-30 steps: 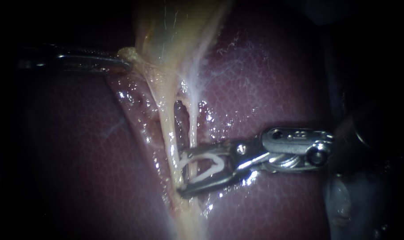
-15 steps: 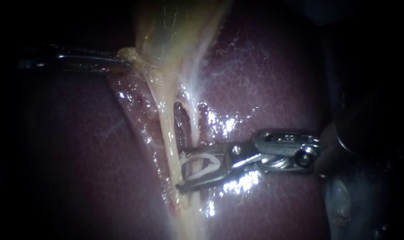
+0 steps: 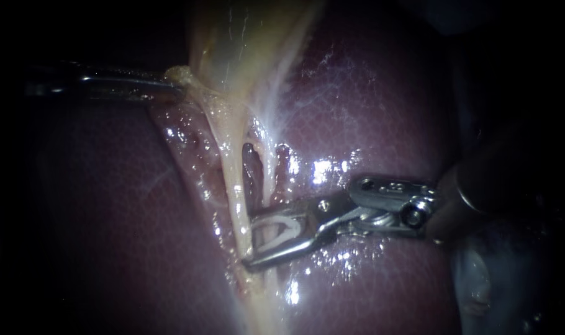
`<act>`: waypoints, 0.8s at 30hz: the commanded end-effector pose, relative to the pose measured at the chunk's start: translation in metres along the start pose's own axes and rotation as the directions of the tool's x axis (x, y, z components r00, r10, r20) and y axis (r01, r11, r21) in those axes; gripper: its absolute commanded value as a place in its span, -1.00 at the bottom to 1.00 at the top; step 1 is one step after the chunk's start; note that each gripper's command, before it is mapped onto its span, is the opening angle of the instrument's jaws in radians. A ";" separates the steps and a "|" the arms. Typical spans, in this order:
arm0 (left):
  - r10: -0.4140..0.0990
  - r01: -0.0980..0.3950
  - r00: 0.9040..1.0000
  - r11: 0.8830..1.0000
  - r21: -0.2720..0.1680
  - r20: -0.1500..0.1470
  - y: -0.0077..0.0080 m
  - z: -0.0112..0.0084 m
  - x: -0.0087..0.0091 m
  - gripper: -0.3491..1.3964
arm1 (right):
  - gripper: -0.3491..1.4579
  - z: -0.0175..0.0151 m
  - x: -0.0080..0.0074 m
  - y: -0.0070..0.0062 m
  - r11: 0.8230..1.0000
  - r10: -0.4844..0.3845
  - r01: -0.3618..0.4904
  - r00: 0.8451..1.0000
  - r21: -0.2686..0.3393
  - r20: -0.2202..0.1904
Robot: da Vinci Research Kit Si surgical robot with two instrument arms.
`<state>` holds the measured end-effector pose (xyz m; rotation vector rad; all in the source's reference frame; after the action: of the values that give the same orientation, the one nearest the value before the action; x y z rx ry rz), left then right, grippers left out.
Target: Clipping first clip left tube
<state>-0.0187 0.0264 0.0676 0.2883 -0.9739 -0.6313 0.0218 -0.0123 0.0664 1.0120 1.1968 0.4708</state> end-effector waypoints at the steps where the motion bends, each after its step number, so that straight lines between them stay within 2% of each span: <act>1: 0.000 0.000 1.000 1.000 -0.001 0.000 0.0000 0.0001 0.0000 -1.00 | -0.07 0.0001 0.0001 0.0000 1.000 0.006 -0.006 1.000 0.011 -0.006; 12: 0.000 0.000 1.000 1.000 -0.001 0.000 0.0000 0.0001 0.0000 -1.00 | -0.07 0.0016 0.0006 -0.0010 0.991 0.043 -0.034 0.997 0.131 -0.064; 18: 0.000 0.000 1.000 1.000 -0.001 0.000 0.0000 0.0001 0.0000 -1.00 | -0.07 0.0022 0.0015 -0.0029 0.989 0.048 -0.037 0.996 0.144 -0.069; 24: 0.000 0.000 1.000 1.000 -0.001 0.000 0.0001 0.0001 0.0000 -1.00 | -0.07 0.0027 0.0031 -0.0054 0.986 0.054 -0.042 0.996 0.160 -0.076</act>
<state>-0.0188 0.0264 0.0677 0.2876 -0.9732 -0.6320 0.0244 -0.0137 0.0597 1.1719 1.3011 0.4636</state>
